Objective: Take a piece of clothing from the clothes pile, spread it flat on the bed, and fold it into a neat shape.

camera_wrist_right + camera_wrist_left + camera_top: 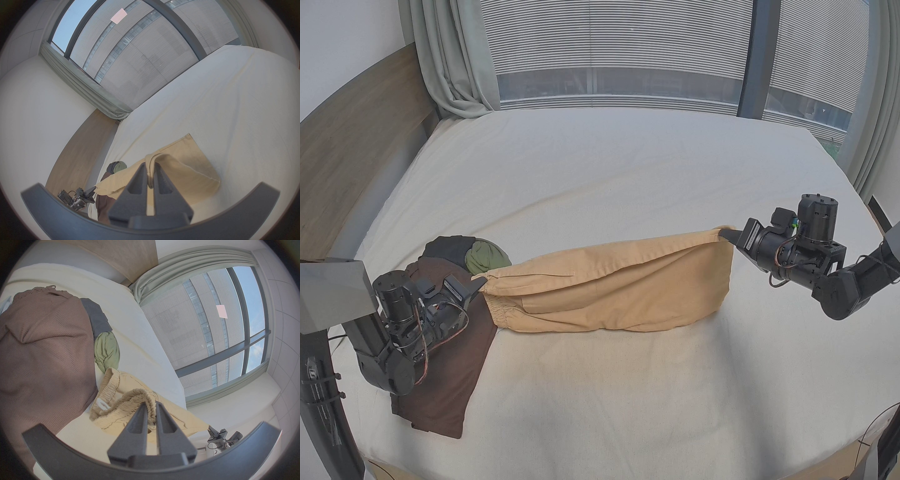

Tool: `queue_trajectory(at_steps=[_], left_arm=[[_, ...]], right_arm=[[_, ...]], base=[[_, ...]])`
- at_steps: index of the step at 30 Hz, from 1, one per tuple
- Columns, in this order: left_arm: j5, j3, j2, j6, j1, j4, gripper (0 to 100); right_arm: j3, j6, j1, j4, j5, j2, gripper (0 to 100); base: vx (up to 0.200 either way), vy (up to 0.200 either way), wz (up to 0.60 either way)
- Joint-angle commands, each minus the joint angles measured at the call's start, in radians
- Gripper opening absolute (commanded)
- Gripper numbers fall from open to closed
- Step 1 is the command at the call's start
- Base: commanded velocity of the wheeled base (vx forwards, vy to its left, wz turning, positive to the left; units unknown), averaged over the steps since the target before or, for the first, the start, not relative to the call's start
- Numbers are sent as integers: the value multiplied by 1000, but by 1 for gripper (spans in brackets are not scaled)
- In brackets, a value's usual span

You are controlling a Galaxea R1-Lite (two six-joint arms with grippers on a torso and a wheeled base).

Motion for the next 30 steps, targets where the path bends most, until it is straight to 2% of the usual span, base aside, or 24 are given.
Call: queue_trajectory(at_steps=[1,15,30], left_arm=[[-1,-40,34,0,-3,0,0],[-4,-116,94,0,-3,-2,0],[-1,-270,192,0,-3,32,0]], right_arm=[[-53,0,-5,14,6,62,0],[-166,3,-17,22,9,169,0],[-313,5,-32,23,9,304,0]], base=[[0,0,0],[0,0,0],[0,0,0]])
